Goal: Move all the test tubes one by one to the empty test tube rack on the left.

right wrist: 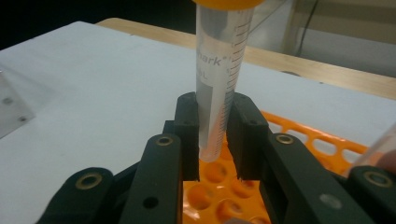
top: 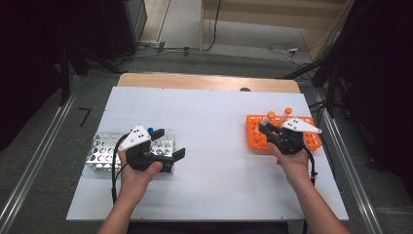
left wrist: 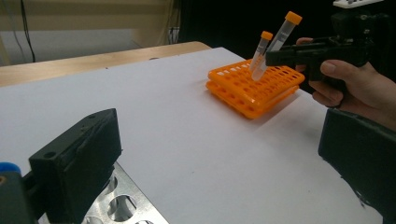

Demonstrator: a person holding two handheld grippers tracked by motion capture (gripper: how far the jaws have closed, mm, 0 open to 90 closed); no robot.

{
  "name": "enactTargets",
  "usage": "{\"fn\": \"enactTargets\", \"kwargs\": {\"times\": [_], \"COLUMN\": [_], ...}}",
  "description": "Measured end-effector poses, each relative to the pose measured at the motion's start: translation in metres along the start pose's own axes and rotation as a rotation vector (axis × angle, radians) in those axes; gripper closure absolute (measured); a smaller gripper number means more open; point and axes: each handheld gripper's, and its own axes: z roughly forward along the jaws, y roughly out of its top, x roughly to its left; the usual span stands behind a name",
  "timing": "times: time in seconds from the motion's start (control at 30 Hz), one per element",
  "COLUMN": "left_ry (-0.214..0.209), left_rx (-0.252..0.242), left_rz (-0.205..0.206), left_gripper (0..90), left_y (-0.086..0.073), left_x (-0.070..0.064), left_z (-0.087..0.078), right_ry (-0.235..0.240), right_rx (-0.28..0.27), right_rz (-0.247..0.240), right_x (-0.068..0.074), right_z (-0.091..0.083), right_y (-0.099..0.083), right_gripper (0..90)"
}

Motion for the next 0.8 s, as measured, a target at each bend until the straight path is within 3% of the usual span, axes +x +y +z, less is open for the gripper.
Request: {"fn": "enactTargets", "kwargs": {"times": [0.1, 0.13, 0.43, 0.8], "left_ry": [-0.006, -0.010, -0.041, -0.122], "left_rx": [0.007, 0.008, 0.026, 0.059], "left_rz": [0.002, 0.004, 0.023, 0.057], "left_gripper": [0.0, 0.0, 0.0, 2.0], "left_y": [-0.001, -0.001, -0.001, -0.002], "left_x": [-0.002, -0.002, -0.013, -0.034], "left_z": [0.003, 0.004, 0.012, 0.033], "right_ry": [0.031, 0.065, 0.213, 0.318], "right_rx": [0.004, 0.007, 0.028, 0.084], "right_rz": [0.004, 0.007, -0.022, -0.058], "right_x": [0.007, 0.013, 0.043, 0.075], "right_z": [-0.002, -0.004, -0.017, -0.025], "right_y": [-0.001, -0.002, -0.003, -0.016], "right_gripper": [72.6, 72.6, 72.7, 72.6]}}
